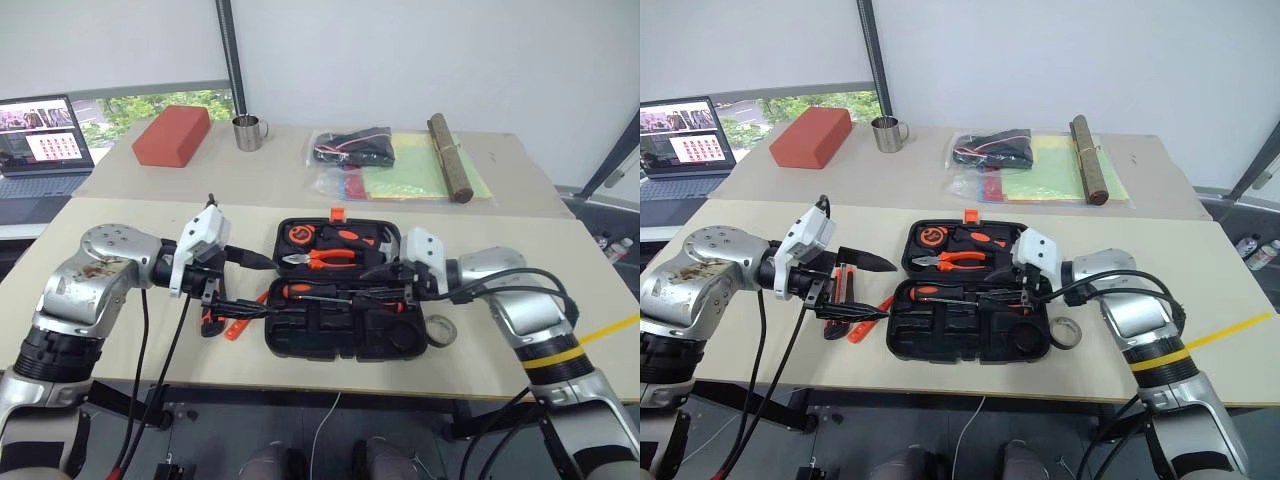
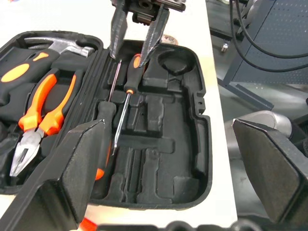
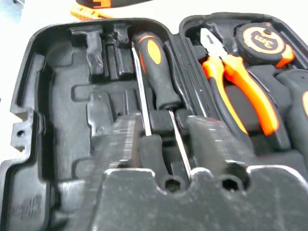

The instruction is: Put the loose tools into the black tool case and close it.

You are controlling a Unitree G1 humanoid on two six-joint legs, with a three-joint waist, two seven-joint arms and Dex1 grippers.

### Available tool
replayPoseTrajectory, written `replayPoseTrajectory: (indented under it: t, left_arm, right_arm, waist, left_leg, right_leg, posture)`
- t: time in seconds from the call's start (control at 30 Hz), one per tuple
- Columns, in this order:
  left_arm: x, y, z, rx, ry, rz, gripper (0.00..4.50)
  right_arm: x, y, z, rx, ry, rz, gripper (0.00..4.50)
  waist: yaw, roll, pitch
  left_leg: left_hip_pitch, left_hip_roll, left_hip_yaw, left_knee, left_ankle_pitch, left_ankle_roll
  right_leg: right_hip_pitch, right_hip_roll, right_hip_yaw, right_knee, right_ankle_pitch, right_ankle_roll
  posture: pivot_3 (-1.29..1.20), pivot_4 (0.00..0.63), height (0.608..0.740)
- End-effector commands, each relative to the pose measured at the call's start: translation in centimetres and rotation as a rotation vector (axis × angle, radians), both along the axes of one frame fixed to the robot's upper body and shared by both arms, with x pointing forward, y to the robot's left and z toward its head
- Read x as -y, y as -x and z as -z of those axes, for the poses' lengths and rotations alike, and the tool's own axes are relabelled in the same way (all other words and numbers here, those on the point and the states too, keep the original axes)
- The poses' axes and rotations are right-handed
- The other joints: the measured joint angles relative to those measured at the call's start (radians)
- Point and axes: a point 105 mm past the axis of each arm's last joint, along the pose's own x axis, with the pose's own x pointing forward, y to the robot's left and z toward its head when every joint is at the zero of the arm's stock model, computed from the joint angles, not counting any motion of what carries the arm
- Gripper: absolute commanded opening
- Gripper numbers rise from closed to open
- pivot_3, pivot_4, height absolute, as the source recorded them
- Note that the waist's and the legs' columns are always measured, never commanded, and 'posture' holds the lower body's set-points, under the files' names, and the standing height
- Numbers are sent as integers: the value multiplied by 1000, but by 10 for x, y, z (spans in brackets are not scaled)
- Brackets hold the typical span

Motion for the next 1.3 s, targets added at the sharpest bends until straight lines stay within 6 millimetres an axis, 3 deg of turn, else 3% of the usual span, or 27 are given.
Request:
replayPoseTrajectory:
  t: [0.03, 0.07, 0.17, 0.27, 0.43, 0.57, 0.63, 0.7, 0.87, 0.97, 1.03, 1.17, 1.3]
  left_arm:
    - [1, -1, -6, 42, -7, 13, 4500]
    - [1, -2, -5, 41, -7, 13, 4500]
    - [1, -2, -4, 38, -6, 10, 4500]
    - [0, -1, -2, 36, -6, 1, 4500]
    - [-9, 0, 2, 25, -4, -71, 4500]
    - [-26, 5, 0, 14, 37, -225, 4500]
    - [-54, 13, 4, 4, 55, -387, 4500]
    - [-80, 26, 10, -5, 54, -522, 4500]
    - [-135, 68, 34, -49, 5, -820, 4500]
    - [-148, 85, 41, -68, -30, -898, 4500]
    - [-147, 88, 42, -79, -37, -914, 4500]
    - [-118, 75, 35, -82, -26, -847, 4500]
    - [-90, 52, 38, -111, -97, -801, 4500]
  right_arm:
    - [-6, -2, 12, 21, 72, 4, 268]
    - [-7, -3, 20, 8, 102, 19, 41]
    - [-3, -6, 49, -6, 218, 42, 41]
    - [-2, -4, 55, -8, 238, 36, 41]
    - [-13, -3, 17, 55, 97, 14, 41]
    - [-18, 7, -26, 40, -86, -12, 41]
    - [-20, 29, -58, -16, -212, -98, 594]
    - [-19, 47, -76, -54, -271, -173, 1193]
    - [-12, 73, -88, -111, -282, -242, 2877]
    - [-9, 78, -84, -114, -251, -239, 3889]
    - [-7, 78, -81, -116, -246, -224, 4492]
    - [-6, 80, -76, -111, -242, -197, 4492]
    - [-5, 78, -73, -68, -237, -146, 4492]
  waist:
    - [-1, 0, 0]
    - [-1, 0, 0]
    - [-3, 0, 0]
    - [-5, -2, -1]
    - [-5, -2, -1]
    - [-5, -1, -1]
    - [-7, -1, -1]
    - [-12, -1, 0]
    - [-6, -1, 0]
    - [3, -1, 0]
    - [16, -1, 0]
    - [32, -1, 0]
    - [35, -2, 0]
  left_leg:
    - [0, 0, 0, 0, 0, 0]
    - [0, 0, 0, 0, 0, 0]
    - [0, 0, 1, 0, 0, 0]
    - [5, 0, 1, -1, 0, -1]
    - [6, 0, 1, 0, -2, -7]
    - [2, 0, 0, -1, 0, -3]
    - [1, 0, -1, -1, 1, -2]
    - [1, 1, -1, -4, 1, -2]
    - [1, 2, -6, -5, -2, -7]
    - [2, 1, -5, -5, -5, -12]
    - [3, 1, -6, -5, -7, -15]
    - [3, 1, -6, -5, -7, -16]
    - [3, 0, -5, -5, -7, -16]
  right_leg:
    - [0, 0, 0, 0, 0, 0]
    - [0, 0, 0, 0, 0, 0]
    - [0, 0, 0, 0, 0, 0]
    - [3, 1, 0, 0, -3, 5]
    - [3, -2, 2, 2, -3, 4]
    - [0, -3, 3, 2, 0, -1]
    - [-1, -4, 3, 2, 0, -2]
    - [-2, -4, 3, 0, 0, -2]
    - [0, -5, 1, -4, -1, -4]
    - [1, -8, 1, -4, -1, -4]
    - [-2, -9, 0, -5, -2, -3]
    - [-2, -11, 0, -5, -2, 0]
    - [-1, -10, 1, -4, 5, -6]
  posture:
    - [0, 150, 736]
    - [0, 150, 736]
    - [0, 150, 736]
    - [0, 150, 736]
    - [0, 150, 736]
    - [0, 150, 736]
    - [0, 150, 736]
    - [0, 150, 736]
    - [0, 150, 736]
    - [0, 150, 736]
    - [0, 150, 736]
    - [0, 150, 736]
    - [0, 150, 736]
